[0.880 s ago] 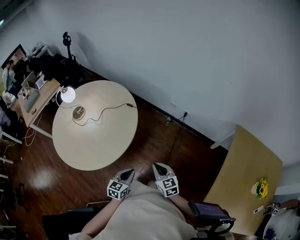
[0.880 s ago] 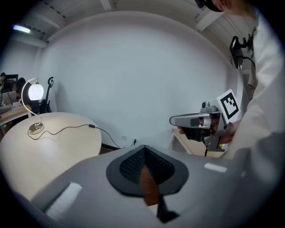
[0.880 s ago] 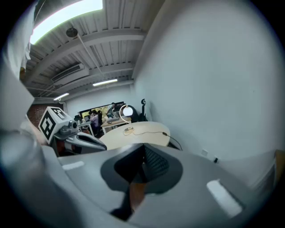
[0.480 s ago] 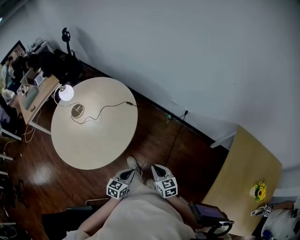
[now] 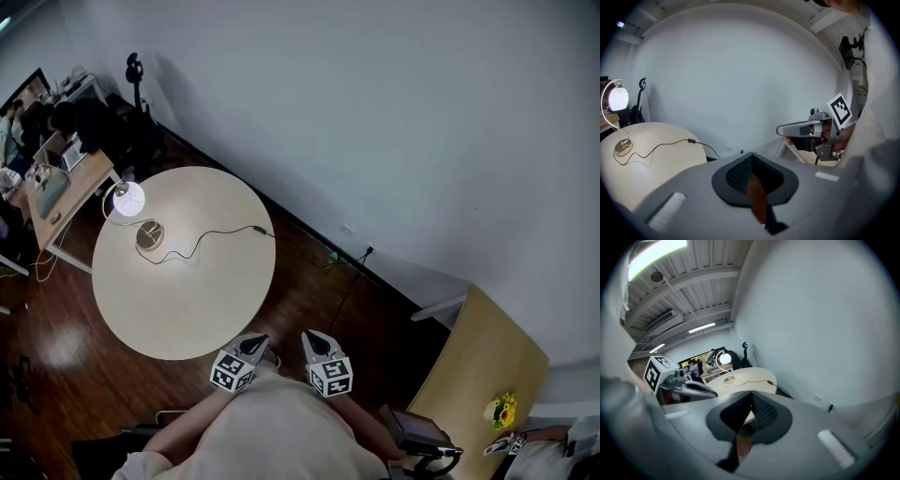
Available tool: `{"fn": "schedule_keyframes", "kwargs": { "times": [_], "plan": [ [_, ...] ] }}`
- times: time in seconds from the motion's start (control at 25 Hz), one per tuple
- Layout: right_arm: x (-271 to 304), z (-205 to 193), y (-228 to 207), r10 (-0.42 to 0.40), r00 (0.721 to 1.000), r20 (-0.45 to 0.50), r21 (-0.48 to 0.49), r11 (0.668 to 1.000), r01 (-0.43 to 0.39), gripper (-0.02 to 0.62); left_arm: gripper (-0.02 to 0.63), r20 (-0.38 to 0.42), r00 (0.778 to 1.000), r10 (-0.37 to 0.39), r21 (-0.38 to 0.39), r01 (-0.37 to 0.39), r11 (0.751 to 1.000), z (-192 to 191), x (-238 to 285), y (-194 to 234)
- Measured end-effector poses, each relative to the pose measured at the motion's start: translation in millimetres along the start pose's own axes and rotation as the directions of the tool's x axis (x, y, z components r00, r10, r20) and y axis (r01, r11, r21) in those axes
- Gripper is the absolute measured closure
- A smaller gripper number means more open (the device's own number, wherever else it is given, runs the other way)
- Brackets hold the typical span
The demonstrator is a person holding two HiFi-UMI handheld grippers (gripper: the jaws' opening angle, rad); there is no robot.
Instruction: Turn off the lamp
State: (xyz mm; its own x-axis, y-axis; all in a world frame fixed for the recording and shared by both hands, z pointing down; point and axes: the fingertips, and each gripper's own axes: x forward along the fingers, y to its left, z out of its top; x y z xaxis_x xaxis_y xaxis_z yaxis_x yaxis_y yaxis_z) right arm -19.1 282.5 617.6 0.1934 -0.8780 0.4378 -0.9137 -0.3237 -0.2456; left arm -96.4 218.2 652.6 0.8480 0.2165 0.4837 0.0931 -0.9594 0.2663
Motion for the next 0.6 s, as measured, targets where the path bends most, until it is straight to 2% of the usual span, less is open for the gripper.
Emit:
{"fn": "schedule_keyframes", "kwargs": {
  "times": [0.12, 0.32, 0.44, 0.6],
  "plan": [
    [33.8, 23.6, 9.1, 0.043, 0.999, 0.002, -0.041, 0.998, -0.043, 0.594, 0.623, 0.025, 0.999, 0.021, -0.006, -0.021, 1.000, 23.0, 1.2, 39.8],
    [74.5, 67.3, 25.9, 0.139, 0.990, 0.013, -0.104, 0.985, -0.136, 0.590, 0.623, 0.073, 0.992, 0.105, -0.098, -0.097, 0.990, 45.9, -15.6, 96.6],
    [100.1, 92.9, 35.0, 0.181, 0.983, 0.028, -0.141, 0.974, -0.176, 0.584, 0.623, 0.092, 0.987, 0.132, -0.146, -0.117, 0.982, 52.9, -20.0, 127.4],
    [134.3, 107.6, 39.0, 0.213, 0.977, 0.005, -0.176, 0.962, -0.209, 0.565, 0.623, 0.132, 0.978, 0.161, -0.195, -0.134, 0.972, 62.8, -20.7, 165.8]
  ]
}}
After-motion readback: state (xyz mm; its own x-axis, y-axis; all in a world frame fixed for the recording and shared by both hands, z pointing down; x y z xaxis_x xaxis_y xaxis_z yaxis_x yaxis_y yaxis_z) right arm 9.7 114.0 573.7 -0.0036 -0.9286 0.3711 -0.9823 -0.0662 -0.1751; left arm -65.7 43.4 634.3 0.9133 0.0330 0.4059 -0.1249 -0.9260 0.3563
